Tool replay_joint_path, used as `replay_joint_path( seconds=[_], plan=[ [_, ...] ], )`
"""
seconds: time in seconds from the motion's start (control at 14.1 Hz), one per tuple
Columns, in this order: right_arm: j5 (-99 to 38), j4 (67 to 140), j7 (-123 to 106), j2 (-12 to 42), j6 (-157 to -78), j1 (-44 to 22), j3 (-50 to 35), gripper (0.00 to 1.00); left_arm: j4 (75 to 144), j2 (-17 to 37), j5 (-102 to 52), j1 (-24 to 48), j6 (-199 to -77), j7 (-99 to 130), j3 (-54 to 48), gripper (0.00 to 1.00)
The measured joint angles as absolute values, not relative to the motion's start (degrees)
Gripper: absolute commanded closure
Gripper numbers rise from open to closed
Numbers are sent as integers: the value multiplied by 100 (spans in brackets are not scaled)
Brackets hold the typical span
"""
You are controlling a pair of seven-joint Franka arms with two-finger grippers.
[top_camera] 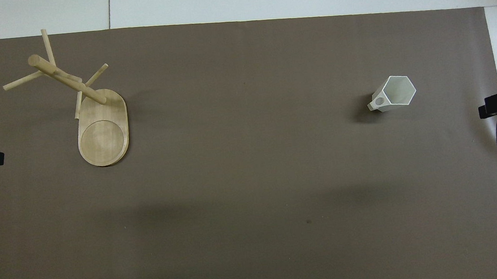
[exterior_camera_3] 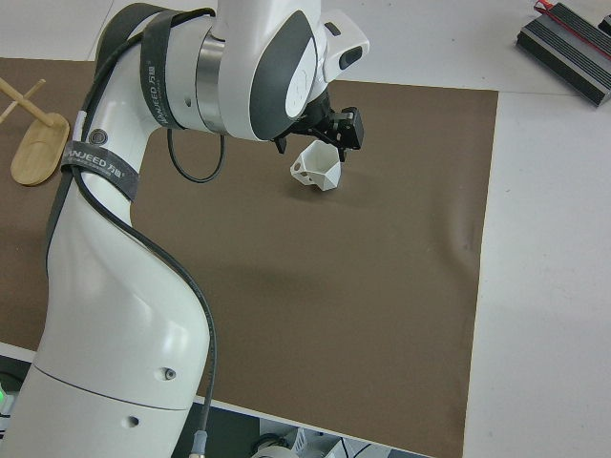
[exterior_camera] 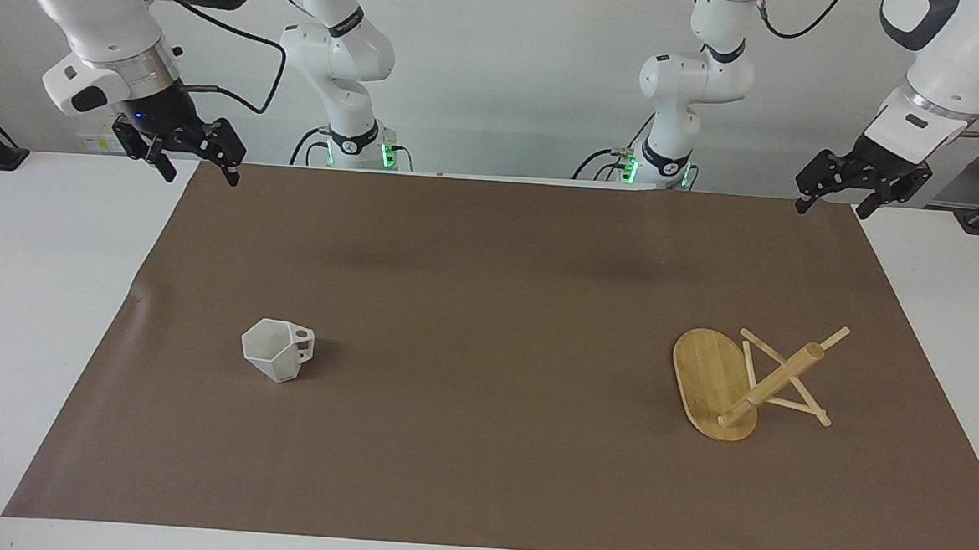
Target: Hang cup on rack
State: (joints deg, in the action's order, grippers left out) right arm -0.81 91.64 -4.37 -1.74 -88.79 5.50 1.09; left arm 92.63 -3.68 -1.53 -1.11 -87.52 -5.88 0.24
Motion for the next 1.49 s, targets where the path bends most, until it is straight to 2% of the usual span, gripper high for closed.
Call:
replay_joint_path(
  seconds=[1.14, 1.49],
  plan=[
    [-81, 9196, -459, -175, -8915, 558, 108, 0, 9317, -384, -153, -108, -8746, -491, -19, 0],
    [-81, 9924, -463, -353, -10032, 541, 81, 0, 9343, -387, -153, -107, -8746, -452, -23, 0]
  ],
)
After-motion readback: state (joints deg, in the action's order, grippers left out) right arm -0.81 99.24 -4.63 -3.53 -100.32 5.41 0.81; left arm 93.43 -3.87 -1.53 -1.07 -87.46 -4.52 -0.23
